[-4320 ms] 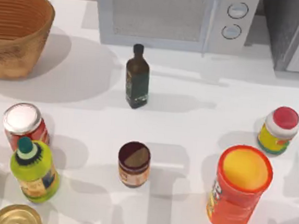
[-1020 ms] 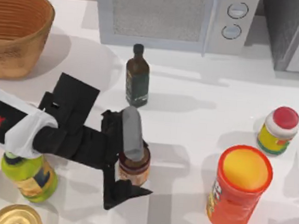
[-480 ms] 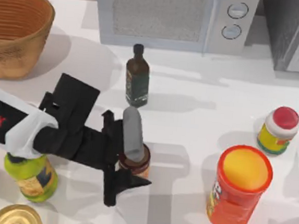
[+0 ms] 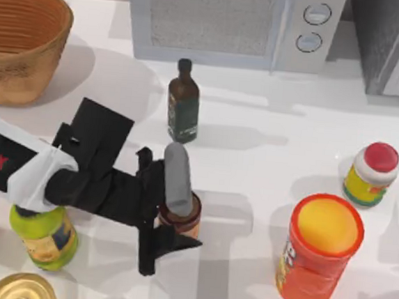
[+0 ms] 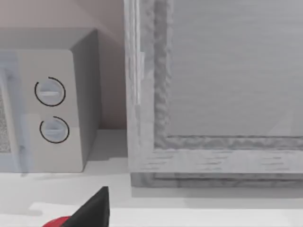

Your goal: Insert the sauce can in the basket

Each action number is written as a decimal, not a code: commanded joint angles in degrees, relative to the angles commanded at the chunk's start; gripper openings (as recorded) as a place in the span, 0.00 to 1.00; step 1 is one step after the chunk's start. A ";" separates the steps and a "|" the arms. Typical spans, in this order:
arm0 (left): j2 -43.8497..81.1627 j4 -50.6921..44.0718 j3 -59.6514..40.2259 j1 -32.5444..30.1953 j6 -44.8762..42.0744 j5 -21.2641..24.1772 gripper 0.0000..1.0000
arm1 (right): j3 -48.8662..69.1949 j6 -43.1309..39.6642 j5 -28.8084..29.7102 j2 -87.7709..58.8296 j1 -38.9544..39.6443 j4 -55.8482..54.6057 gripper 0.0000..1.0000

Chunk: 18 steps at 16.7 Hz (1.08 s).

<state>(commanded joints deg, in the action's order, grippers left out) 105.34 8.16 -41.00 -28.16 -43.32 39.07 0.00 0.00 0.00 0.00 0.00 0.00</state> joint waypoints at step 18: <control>-11.54 -28.78 -37.82 17.95 30.57 -26.51 0.00 | 0.00 0.00 0.00 0.00 0.00 0.00 1.00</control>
<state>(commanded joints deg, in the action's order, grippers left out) 93.80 -20.61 -78.82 -10.21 -12.75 12.56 0.00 0.00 0.00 0.00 0.00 0.00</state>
